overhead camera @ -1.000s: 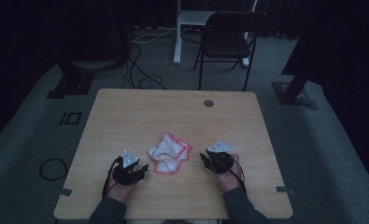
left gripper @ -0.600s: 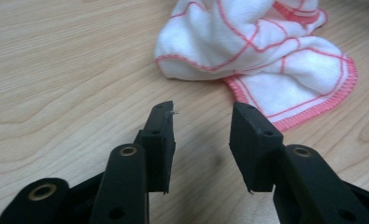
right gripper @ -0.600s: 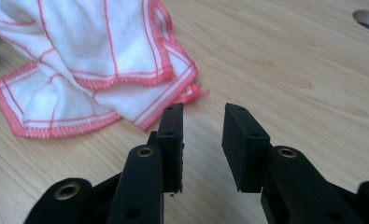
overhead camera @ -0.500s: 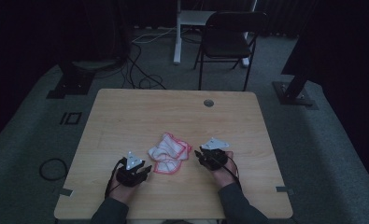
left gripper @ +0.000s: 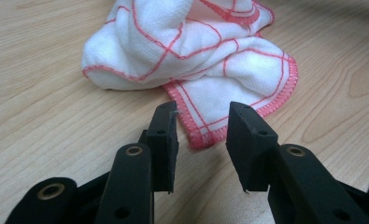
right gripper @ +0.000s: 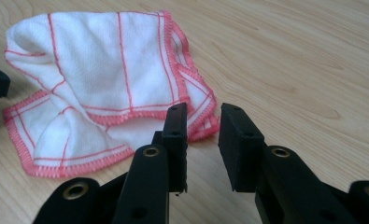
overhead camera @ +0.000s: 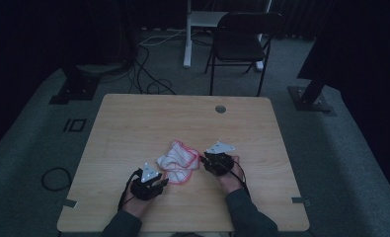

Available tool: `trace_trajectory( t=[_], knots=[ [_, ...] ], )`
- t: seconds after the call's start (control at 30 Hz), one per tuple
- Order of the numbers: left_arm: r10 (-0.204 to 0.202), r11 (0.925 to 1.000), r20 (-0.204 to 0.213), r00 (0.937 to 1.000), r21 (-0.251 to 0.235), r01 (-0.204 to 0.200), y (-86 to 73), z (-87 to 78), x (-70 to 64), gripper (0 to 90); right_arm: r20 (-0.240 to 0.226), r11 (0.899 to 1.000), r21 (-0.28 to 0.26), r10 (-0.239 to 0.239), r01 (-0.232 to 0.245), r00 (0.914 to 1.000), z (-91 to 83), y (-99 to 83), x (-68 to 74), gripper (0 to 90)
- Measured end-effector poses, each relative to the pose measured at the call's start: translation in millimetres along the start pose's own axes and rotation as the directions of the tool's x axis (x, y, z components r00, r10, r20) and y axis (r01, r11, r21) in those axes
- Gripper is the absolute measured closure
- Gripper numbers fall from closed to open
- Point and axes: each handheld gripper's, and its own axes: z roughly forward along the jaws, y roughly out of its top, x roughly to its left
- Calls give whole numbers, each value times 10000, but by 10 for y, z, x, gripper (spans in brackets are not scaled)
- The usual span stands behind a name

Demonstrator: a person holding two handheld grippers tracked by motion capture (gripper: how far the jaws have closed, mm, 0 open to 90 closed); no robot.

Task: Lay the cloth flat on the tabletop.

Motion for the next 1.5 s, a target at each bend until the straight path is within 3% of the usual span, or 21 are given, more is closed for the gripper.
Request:
trace_trajectory(
  t=[0.6, 1.03, 1.17, 1.37, 1.4, 1.5],
  knots=[
    [346, 9994, -39, 9994, 94, -346, 24, 58, -47, 652, -340, 9993, 189, 332, -326, 9989, 276, 86, -11, 733],
    [413, 9991, 12, 9991, -35, -413, 49, 75, -32, 644, -700, 9975, 435, 583, -554, 9958, 506, 161, 11, 649],
    [461, 9989, -11, 9989, 97, -461, 49, 104, -45, 645, -798, 9950, 727, 740, -682, 9941, 573, 160, 8, 627],
    [462, 9988, -64, 9989, 172, -461, 48, 115, -48, 648, -1148, 9920, 941, 949, -843, 9888, 601, 155, 14, 748],
    [458, 9988, -73, 9989, 175, -457, 47, 115, -51, 654, -1099, 9935, 951, 733, -629, 9912, 593, 161, 37, 809],
    [448, 9988, -84, 9990, 183, -447, 47, 116, -52, 662, -1090, 9945, 909, 627, -529, 9921, 581, 168, 47, 846]
  ],
)
